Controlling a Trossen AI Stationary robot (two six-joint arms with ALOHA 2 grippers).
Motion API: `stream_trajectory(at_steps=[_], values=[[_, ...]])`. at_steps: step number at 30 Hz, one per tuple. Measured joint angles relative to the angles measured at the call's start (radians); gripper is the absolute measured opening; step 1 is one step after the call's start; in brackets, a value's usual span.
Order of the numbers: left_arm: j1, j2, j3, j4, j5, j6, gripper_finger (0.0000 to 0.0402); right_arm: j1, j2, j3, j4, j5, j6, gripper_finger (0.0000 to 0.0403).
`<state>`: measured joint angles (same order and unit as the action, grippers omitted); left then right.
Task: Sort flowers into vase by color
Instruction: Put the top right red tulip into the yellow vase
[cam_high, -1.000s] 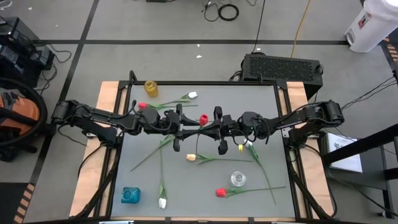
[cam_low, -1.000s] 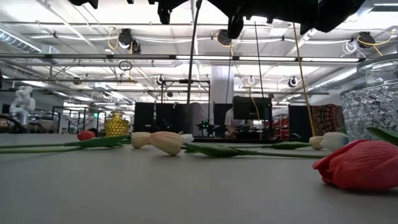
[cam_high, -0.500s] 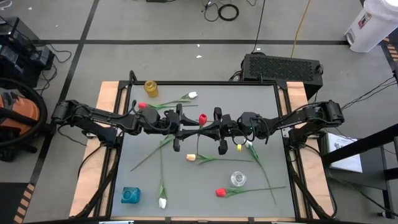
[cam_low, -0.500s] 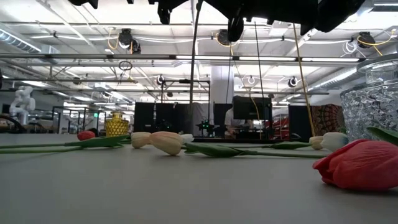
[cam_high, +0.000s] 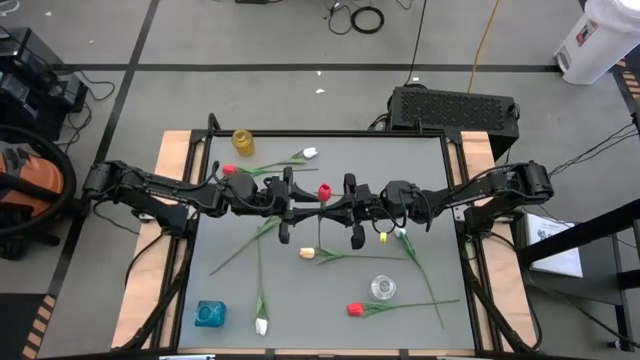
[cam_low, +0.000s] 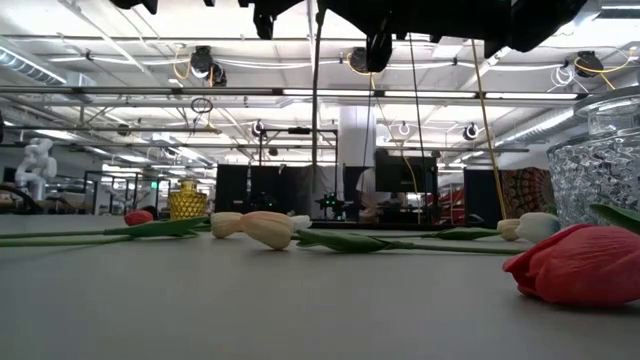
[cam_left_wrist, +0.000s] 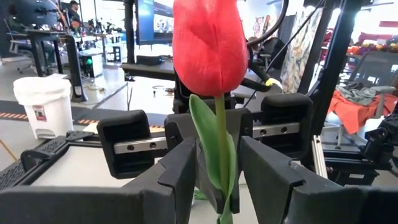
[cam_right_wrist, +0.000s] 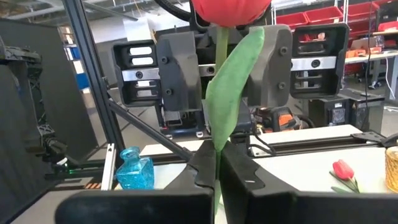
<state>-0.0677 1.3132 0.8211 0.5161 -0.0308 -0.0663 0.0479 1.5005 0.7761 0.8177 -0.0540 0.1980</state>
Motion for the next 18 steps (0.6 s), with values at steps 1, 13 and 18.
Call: stream_trajectory(at_steps=[1,13,18], values=[[0.000,0.000,0.000,0.000,-0.004,0.000,0.0132,0.000,0.000,0.000,0.000,0.000,-0.001,0.0000],[0.001,0.009,0.000,0.001,-0.007,0.001,0.0078,0.000,0.000,0.000,0.016,0.002,-0.019,0.0000],[0.000,0.009,0.000,0.000,-0.006,0.001,0.0018,-0.001,0.000,0.000,0.016,0.004,-0.019,0.0000]])
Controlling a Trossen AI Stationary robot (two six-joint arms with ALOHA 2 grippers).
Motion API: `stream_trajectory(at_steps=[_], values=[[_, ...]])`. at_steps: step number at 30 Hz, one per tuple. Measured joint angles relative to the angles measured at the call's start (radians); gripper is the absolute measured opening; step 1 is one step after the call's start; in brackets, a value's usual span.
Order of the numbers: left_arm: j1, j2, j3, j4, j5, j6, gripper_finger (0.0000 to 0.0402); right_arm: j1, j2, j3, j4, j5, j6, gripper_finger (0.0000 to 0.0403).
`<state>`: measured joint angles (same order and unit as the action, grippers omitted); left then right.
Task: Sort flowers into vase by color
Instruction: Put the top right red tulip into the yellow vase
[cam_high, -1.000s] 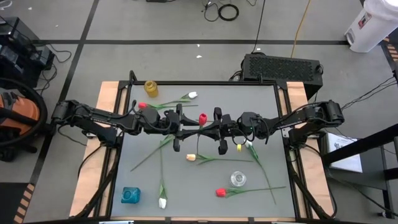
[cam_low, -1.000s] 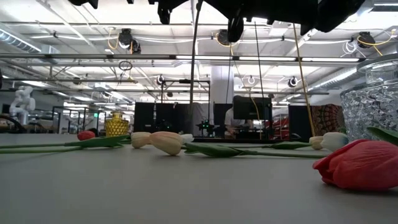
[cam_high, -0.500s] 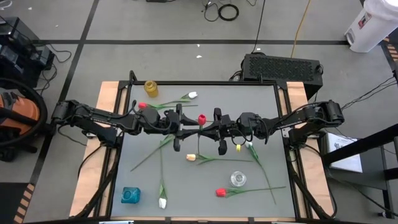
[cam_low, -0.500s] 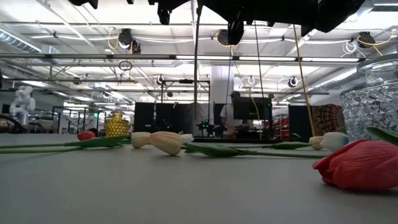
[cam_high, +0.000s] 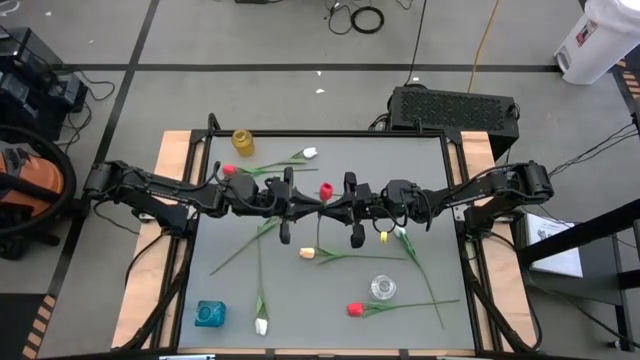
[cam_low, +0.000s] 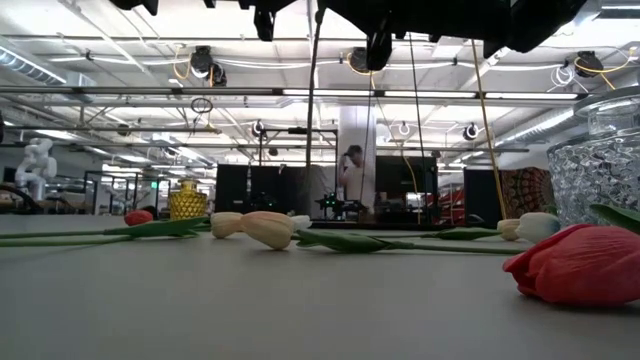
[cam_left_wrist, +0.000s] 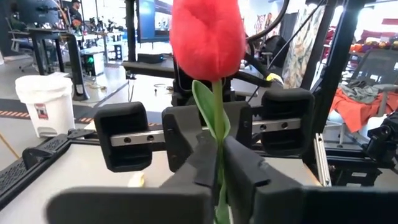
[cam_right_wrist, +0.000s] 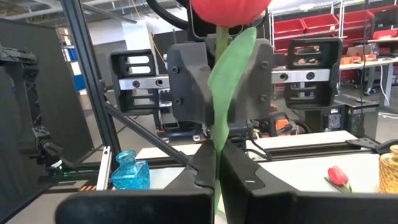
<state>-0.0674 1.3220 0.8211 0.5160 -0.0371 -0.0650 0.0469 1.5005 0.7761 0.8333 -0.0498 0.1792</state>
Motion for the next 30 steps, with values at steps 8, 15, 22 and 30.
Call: stream_trajectory(at_steps=[8,15,22,30], values=[[0.000,0.000,0.000,-0.002,0.000,0.000,0.0004,0.000,0.000,0.000,-0.001,0.000,-0.008,0.0000],[0.000,0.000,0.000,-0.006,0.000,0.000,0.0002,0.000,0.000,0.000,-0.009,-0.001,-0.015,0.0000],[0.002,0.000,0.000,-0.024,-0.001,0.001,0.0001,0.002,0.000,0.000,-0.019,0.024,-0.021,0.0022],[0.001,0.001,0.000,-0.068,-0.037,0.021,0.0000,0.002,0.000,0.001,-0.026,0.045,-0.060,0.0092]])
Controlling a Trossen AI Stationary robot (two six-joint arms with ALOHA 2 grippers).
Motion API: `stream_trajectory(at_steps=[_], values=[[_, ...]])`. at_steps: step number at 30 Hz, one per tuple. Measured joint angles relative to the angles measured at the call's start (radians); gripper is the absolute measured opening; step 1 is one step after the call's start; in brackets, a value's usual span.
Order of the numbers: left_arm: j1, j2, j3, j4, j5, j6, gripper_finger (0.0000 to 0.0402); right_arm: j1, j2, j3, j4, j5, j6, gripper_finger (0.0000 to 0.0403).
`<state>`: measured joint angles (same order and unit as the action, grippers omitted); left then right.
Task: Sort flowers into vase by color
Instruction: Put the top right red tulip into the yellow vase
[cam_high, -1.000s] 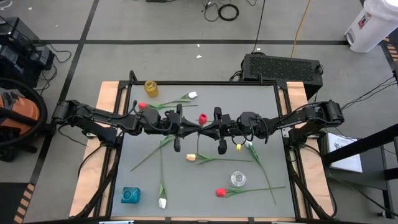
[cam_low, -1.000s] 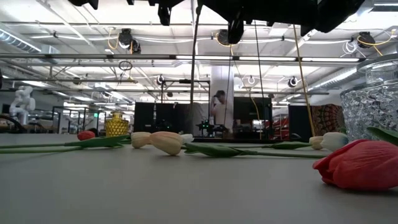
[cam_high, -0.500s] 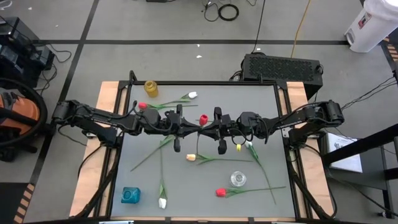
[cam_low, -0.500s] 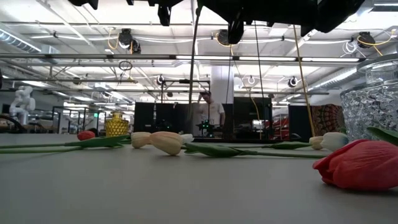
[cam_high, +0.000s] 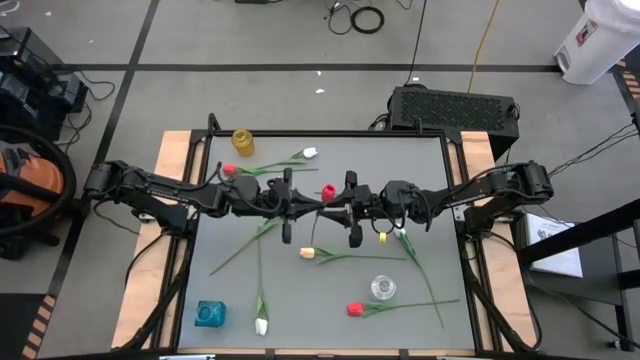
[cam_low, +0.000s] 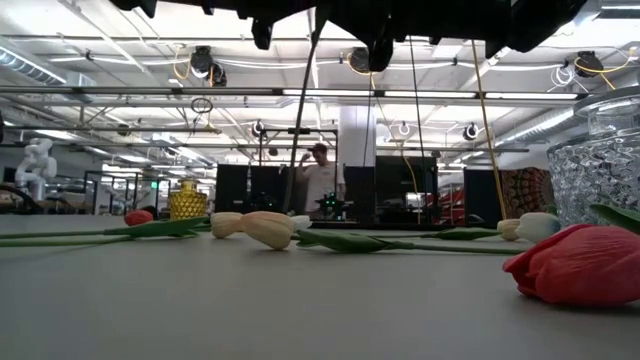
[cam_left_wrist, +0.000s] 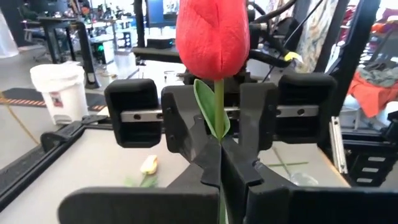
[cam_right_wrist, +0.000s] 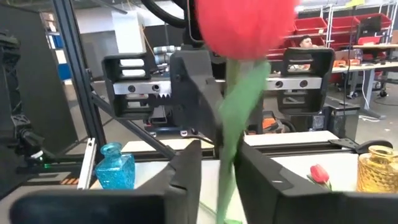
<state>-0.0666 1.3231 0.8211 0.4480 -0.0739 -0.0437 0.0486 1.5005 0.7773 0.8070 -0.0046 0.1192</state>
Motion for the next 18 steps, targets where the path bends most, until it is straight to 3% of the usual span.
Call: stream_trajectory(at_steps=[7,18], values=[[-0.001,-0.001,0.000,-0.043,-0.035,0.002,0.0000,0.000,0.000,0.000,-0.058,0.004,-0.004,0.0122],[-0.022,-0.066,0.000,-0.125,-0.108,0.006,0.0000,0.028,-0.006,0.000,-0.070,0.006,-0.031,0.0137]])
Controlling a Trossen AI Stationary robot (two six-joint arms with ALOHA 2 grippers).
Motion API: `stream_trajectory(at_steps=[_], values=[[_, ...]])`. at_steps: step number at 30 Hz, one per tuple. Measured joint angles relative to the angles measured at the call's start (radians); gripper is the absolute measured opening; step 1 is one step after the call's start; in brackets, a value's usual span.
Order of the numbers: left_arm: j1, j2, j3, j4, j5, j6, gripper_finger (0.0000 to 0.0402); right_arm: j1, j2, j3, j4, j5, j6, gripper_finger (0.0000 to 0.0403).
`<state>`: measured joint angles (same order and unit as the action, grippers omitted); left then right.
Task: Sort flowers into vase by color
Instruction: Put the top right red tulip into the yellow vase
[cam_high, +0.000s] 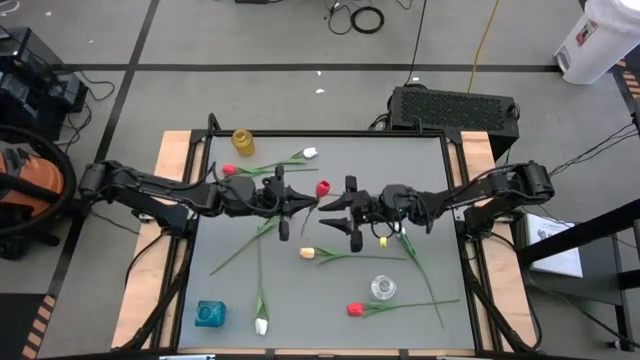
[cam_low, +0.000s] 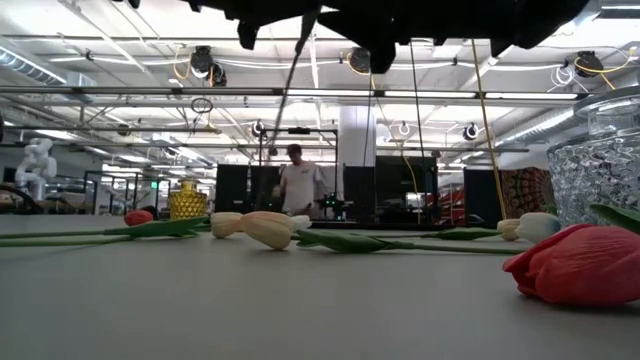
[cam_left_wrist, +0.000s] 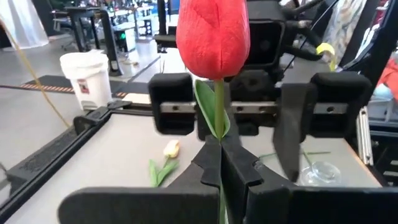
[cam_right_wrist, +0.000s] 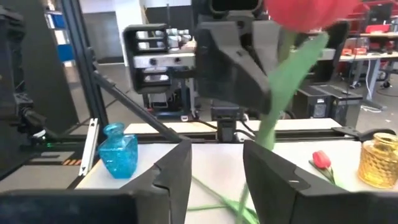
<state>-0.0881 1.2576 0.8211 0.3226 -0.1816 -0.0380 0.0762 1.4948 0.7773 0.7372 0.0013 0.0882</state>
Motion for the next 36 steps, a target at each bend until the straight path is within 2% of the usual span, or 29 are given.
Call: stream_trajectory(at_steps=[8,19,23,28,36], values=[[-0.053,-0.058,0.000,-0.075,-0.129,0.027,0.0000,0.015,-0.001,0.000,0.020,0.002,-0.018,0.0148],[-0.098,-0.164,0.000,-0.225,-0.361,0.040,0.0000,0.055,-0.003,0.000,-0.007,0.004,-0.027,0.0151],[-0.097,-0.218,0.000,-0.294,-0.400,0.054,0.0000,0.064,-0.042,0.000,-0.102,0.003,-0.032,0.0151],[-0.097,-0.303,0.000,-0.411,-0.518,0.071,0.0000,0.063,-0.148,0.000,-0.264,0.011,-0.060,0.0151],[-0.095,-0.461,0.000,-0.507,-0.616,0.109,0.0000,0.095,-0.338,0.000,-0.533,0.159,-0.119,0.0151]])
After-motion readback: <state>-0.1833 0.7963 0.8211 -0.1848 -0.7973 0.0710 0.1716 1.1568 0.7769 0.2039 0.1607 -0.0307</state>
